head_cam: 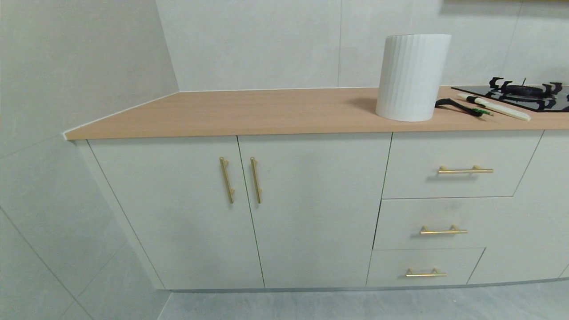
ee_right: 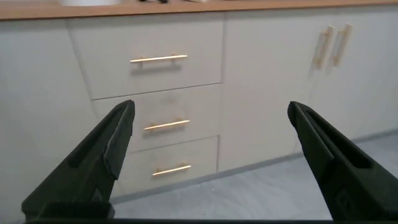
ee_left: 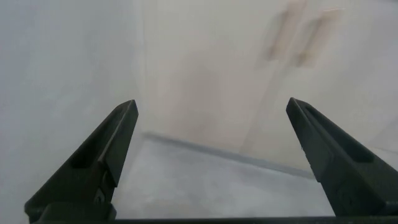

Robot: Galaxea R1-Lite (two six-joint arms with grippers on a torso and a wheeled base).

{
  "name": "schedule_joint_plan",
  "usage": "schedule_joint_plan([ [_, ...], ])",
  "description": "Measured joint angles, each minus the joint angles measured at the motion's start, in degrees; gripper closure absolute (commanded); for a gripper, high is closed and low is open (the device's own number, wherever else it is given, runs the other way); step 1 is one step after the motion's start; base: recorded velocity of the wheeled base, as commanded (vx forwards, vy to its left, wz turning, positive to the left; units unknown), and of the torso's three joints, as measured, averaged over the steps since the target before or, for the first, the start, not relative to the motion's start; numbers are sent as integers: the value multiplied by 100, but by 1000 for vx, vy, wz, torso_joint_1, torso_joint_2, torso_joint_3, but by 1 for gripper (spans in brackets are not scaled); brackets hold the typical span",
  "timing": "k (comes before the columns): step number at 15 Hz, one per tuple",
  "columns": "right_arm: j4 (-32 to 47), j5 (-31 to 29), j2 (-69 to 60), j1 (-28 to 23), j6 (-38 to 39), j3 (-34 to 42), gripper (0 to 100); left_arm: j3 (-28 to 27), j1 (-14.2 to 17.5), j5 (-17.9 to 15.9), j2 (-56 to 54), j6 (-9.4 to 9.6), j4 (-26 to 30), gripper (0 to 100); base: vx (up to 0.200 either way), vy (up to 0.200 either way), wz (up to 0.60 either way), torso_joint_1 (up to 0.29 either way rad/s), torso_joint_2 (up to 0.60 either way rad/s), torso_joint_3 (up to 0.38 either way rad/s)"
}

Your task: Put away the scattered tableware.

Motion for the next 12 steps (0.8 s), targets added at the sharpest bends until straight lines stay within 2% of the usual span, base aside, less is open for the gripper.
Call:
schedule_joint_plan([
  [2,-68,-9,-119,-33,88,276,0,399,229,328,-68,35,-358,0,0,0,0,0,0,0],
  [3,-122,-13,-144,-38,101,391,0,564,384,347,-154,154,-440,0,0,0,0,0,0,0],
  [5,-446,-13,-177,-38,154,724,0,1050,610,329,-379,556,-695,0,0,0,0,0,0,0],
  [6,-717,9,-183,-38,161,964,0,1253,669,112,-451,600,-1128,0,0,0,0,0,0,0],
  [8,-1373,304,-193,-38,158,1712,0,1563,724,-996,-542,618,-1587,0,0,0,0,0,0,0],
  [9,-1783,616,-193,-40,184,2042,0,1670,731,-1468,-569,646,-1719,0,0,0,0,0,0,0],
  [10,-1874,1018,-195,-43,257,2247,0,1753,738,-1910,-581,690,-1826,0,0,0,0,0,0,0],
  [11,-1819,1240,-195,-43,299,2343,0,1805,742,-2163,-589,747,-1851,0,0,0,0,0,0,0],
  [12,-1698,1532,-193,-38,295,2384,0,1827,746,-2280,-592,813,-1851,0,0,0,0,0,0,0],
])
